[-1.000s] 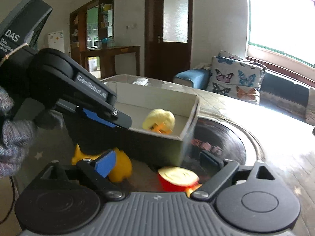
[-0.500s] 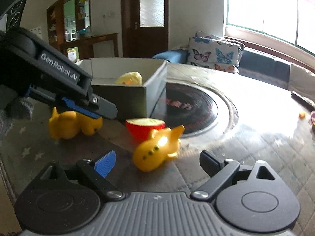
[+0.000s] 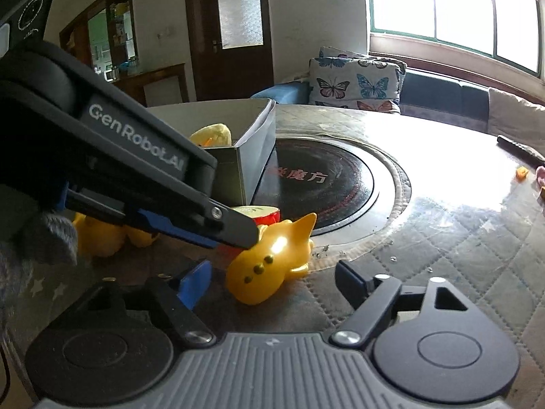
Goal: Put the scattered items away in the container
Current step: 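Move the right tool back toward the small yellow rubber figure, then close the right tool around the small yellow rubber figure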
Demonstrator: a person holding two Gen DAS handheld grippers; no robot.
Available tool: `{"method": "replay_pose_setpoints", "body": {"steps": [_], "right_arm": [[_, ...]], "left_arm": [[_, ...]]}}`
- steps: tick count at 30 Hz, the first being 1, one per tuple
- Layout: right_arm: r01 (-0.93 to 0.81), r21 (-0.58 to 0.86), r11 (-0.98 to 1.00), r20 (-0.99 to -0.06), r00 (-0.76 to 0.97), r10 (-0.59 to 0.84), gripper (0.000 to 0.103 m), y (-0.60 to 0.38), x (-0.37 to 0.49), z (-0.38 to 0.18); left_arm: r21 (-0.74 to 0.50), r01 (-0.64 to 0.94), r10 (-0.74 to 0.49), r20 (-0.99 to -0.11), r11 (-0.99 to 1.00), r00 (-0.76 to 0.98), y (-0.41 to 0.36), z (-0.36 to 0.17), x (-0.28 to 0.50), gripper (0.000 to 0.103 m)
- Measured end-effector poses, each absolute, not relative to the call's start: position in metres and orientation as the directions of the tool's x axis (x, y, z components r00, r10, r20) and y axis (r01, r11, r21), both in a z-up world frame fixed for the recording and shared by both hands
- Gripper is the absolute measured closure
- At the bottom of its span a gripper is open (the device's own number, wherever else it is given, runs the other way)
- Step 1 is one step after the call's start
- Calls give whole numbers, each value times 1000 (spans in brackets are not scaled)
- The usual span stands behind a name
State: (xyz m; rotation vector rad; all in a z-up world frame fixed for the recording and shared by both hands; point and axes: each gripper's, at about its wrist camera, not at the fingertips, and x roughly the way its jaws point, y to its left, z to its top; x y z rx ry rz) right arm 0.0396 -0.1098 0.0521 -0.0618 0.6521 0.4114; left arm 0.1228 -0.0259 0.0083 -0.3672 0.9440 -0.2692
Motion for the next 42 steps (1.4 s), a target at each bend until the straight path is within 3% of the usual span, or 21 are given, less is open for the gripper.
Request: {"method": "replay_pose_setpoints", "body": {"steps": [3, 20, 26, 42], "right_arm": [[-382, 64, 922, -609, 717, 339, 33, -112, 40, 51], [-344, 41, 938, -612, 734, 295, 50, -130, 32, 60], [-361, 78, 929, -622, 711, 328, 67, -130, 43, 54], [-385, 18, 923, -588, 742, 321, 69, -125, 31, 70]], "left_arm": [[-432, 64, -393, -739, 900, 547, -29, 6, 127, 75], [-480, 18, -423, -754, 877, 502, -49, 0, 153, 70], [-491, -31, -410, -760, 871, 505, -47, -4, 159, 68], [-526, -2, -440, -714, 850, 545, -40, 9, 147, 67]]}}
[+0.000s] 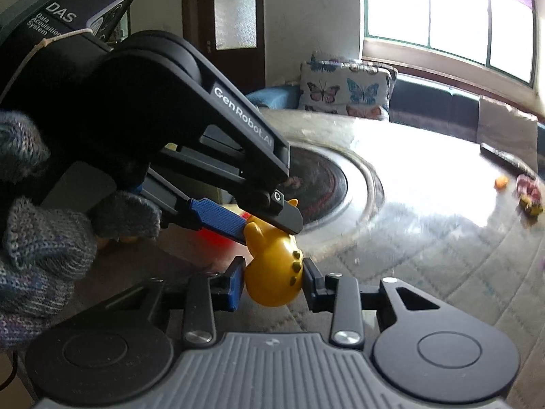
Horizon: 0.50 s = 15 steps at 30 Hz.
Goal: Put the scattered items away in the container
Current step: 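Close the right tool around the small yellow rubber figure, then carry the figure over the box and open the right tool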
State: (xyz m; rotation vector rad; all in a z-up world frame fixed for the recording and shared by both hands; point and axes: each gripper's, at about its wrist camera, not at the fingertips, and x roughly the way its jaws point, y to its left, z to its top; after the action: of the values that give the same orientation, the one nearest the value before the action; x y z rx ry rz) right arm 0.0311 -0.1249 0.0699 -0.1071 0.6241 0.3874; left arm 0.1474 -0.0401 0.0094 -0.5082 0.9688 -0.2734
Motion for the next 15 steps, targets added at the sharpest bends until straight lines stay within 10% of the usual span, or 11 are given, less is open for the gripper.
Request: {"method": "replay_pose_setpoints", "body": {"steps": [15], "right_arm": [[-571, -41, 820, -482, 730, 484, 69, -33, 80, 121]], "left_arm": [[-534, -101, -298, -607, 839, 737, 63, 67, 151, 67]]}}
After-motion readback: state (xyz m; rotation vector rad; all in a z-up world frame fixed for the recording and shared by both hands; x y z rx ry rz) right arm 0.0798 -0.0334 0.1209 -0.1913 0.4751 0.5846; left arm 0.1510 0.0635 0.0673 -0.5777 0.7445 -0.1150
